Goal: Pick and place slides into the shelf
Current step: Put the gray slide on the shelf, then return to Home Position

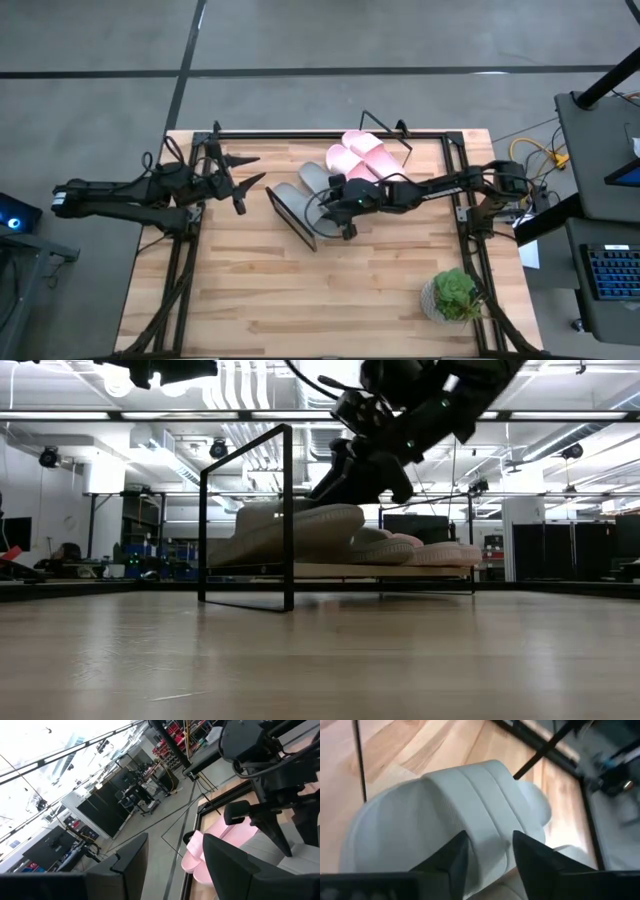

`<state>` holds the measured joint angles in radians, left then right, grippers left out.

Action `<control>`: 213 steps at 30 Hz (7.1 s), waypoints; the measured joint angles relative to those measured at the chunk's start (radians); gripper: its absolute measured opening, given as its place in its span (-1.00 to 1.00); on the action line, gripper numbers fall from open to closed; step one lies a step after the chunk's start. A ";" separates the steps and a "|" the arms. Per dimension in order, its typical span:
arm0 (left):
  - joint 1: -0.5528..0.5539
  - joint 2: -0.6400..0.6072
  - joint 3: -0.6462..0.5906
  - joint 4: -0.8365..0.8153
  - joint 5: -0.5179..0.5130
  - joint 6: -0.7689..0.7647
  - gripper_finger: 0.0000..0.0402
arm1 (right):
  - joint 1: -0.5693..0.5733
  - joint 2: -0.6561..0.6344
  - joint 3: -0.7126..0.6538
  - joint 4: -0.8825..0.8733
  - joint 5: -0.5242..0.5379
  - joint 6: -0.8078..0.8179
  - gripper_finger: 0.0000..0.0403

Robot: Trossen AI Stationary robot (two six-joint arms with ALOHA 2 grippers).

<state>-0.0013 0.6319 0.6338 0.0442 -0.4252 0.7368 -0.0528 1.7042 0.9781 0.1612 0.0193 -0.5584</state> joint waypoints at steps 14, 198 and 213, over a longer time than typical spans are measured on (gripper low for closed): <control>0.000 0.002 0.000 0.001 0.000 0.000 -0.14 | 0.047 -0.002 0.234 -0.424 0.000 0.244 0.11; -0.021 -0.558 -0.629 0.001 0.389 -0.782 -1.00 | 0.079 -1.694 -0.941 -0.216 0.007 0.610 -0.96; -0.021 -0.558 -0.629 0.008 0.389 -0.782 -1.00 | 0.079 -1.694 -0.941 -0.215 0.007 0.610 -0.96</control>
<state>-0.0219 0.0734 0.0051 0.0525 -0.0357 -0.0456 0.0257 0.0098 0.0368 -0.0540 0.0265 0.0521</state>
